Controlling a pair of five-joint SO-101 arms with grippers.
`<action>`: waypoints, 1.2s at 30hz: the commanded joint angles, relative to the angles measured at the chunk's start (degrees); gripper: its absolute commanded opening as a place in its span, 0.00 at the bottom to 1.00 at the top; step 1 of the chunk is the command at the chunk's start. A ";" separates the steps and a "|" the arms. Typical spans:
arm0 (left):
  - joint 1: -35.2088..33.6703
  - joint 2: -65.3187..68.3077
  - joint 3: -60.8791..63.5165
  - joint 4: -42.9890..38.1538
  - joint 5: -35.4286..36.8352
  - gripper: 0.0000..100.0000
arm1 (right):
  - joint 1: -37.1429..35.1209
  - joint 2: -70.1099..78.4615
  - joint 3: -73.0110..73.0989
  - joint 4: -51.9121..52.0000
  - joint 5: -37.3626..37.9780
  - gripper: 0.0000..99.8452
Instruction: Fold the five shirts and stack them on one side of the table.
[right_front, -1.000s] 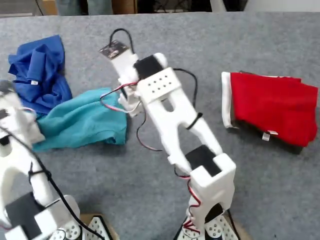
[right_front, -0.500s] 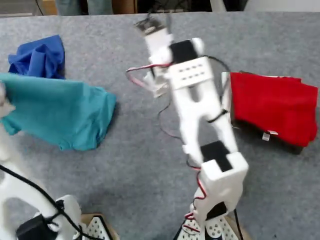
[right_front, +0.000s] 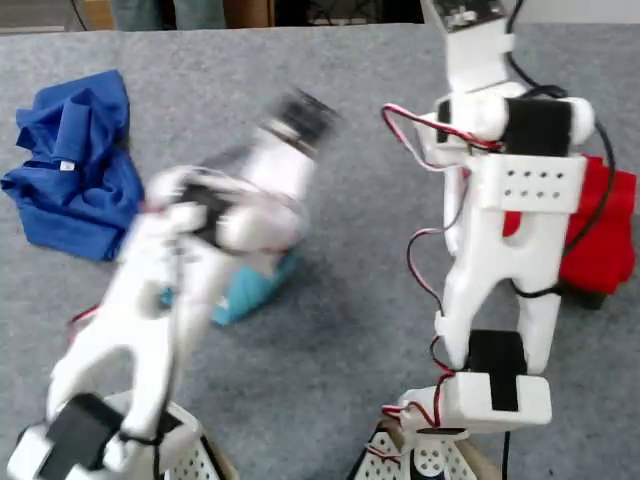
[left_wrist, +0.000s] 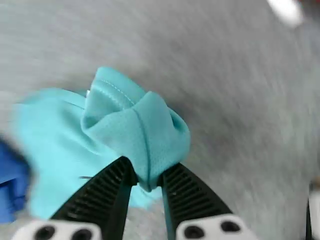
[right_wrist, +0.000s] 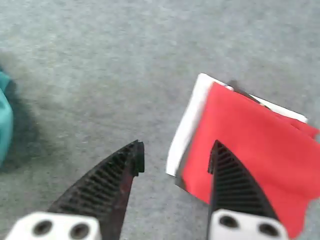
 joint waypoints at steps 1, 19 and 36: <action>8.66 5.71 2.15 -0.97 -4.57 0.06 | 2.99 -2.15 -2.33 0.26 0.62 0.22; -34.95 -6.86 -18.07 11.60 7.65 0.28 | -15.38 1.45 15.25 -0.09 0.18 0.22; -49.63 4.40 30.11 -24.35 8.09 0.27 | -36.66 32.75 17.19 -7.82 -2.11 0.22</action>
